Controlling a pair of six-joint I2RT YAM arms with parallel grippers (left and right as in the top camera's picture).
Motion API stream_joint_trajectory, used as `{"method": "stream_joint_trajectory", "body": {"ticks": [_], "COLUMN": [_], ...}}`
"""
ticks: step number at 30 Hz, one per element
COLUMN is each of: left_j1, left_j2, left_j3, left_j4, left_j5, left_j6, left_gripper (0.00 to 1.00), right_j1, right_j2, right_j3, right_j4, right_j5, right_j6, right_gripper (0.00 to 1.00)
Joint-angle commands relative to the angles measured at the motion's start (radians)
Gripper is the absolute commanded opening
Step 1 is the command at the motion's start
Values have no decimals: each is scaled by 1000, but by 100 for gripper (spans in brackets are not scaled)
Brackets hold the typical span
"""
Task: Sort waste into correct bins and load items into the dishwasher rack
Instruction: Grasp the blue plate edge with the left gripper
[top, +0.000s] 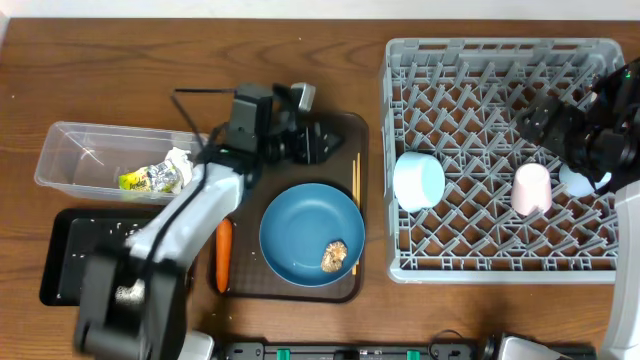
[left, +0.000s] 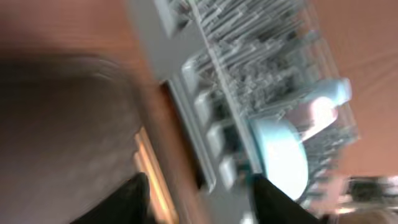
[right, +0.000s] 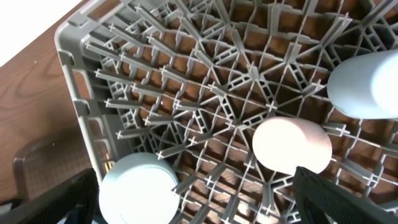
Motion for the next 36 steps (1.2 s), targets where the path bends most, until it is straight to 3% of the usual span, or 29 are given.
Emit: {"method": "stream_joint_trajectory", "body": {"ticks": [1,8,12,15,19,24,28,30,36], "left_j1": [3,0,0,0,0,-63,-251,-364,-570], "left_j2": [-116,-192,-182,-182,-182,-182,-182,-180,-164], "left_j3": [8,6,-14,-31,-51,-51,-51,-51,-51], "left_j4": [-141,-568,-689,-749,-774,-727,-731,-733,-721], "left_j5": [-177,-365,-409,-424,-493,-364,-365,-441,-547], "left_j6": [158,171,171,148,119,185,241,250,258], "left_gripper": [69,68,58,56,56,51,51,52,63], "right_j1": [-6,-6,-6,-6,-6,-6,-6,-6,-6], "right_j2": [1,1,1,1,1,1,1,1,1], "right_j3": [10,10,10,10,10,10,10,10,10], "right_j4": [0,0,3,4,6,11,11,12,11], "right_j5": [3,3,1,-10,-9,-9,-9,-9,-9], "right_j6": [-15,-15,-15,-15,-15,-14,-14,-14,-14], "right_gripper": [93,93,93,94,94,94,94,94,94]}}
